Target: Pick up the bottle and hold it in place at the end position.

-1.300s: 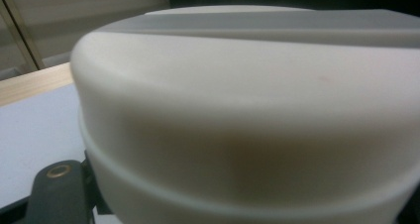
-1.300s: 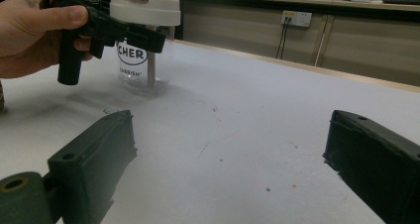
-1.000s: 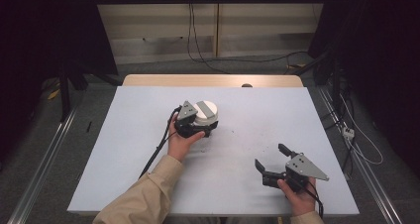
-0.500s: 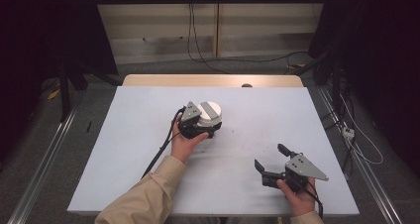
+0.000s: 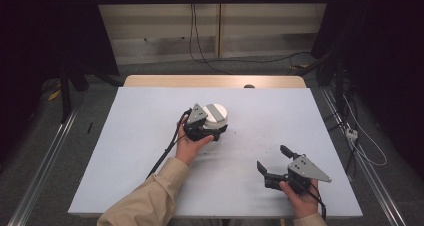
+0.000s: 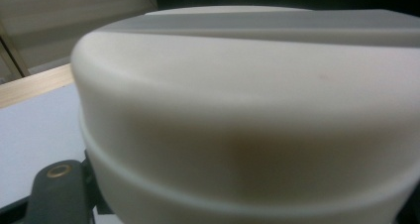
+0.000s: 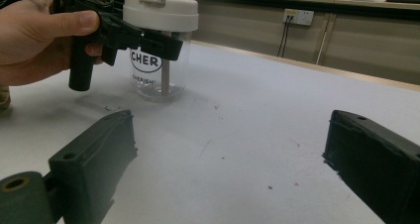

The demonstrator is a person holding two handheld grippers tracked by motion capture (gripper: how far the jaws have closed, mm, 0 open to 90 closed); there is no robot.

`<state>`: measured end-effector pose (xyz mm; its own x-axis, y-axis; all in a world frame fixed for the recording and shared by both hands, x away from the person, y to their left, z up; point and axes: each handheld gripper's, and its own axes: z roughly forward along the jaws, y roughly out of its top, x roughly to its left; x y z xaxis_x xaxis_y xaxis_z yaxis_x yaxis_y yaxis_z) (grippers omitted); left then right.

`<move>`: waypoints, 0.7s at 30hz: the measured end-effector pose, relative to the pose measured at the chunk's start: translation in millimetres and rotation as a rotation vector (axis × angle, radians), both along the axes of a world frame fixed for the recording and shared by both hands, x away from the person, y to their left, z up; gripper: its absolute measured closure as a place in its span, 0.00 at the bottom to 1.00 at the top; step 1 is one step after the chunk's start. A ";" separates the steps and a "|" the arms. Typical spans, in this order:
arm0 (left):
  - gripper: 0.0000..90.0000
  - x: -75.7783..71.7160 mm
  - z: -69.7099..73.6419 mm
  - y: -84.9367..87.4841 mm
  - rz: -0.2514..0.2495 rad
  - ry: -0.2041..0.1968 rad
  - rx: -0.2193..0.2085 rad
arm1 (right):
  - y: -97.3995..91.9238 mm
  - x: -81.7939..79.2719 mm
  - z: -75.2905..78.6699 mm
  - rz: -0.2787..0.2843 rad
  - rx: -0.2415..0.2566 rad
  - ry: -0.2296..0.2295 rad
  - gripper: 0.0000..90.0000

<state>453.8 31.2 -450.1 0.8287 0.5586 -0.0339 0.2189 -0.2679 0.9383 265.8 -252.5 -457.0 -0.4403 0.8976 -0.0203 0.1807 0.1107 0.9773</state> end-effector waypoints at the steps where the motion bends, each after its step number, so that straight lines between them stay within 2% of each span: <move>1: 0.21 0.4 -0.1 0.0 -0.001 -0.003 0.004 | 0.0 0.1 -0.1 0.001 0.000 0.000 0.06; 9: 0.21 -0.6 -3.3 -2.9 0.006 -0.011 0.005 | 0.5 0.3 -0.4 0.005 -0.006 0.005 0.06; 16: 0.20 -3.9 -5.4 -5.6 0.002 -0.052 0.015 | 2.2 0.5 -0.4 0.011 -0.015 0.010 0.06; 21: 0.21 -4.8 -7.2 -3.2 0.007 -0.045 0.001 | 3.4 1.6 0.8 0.016 -0.017 0.018 0.05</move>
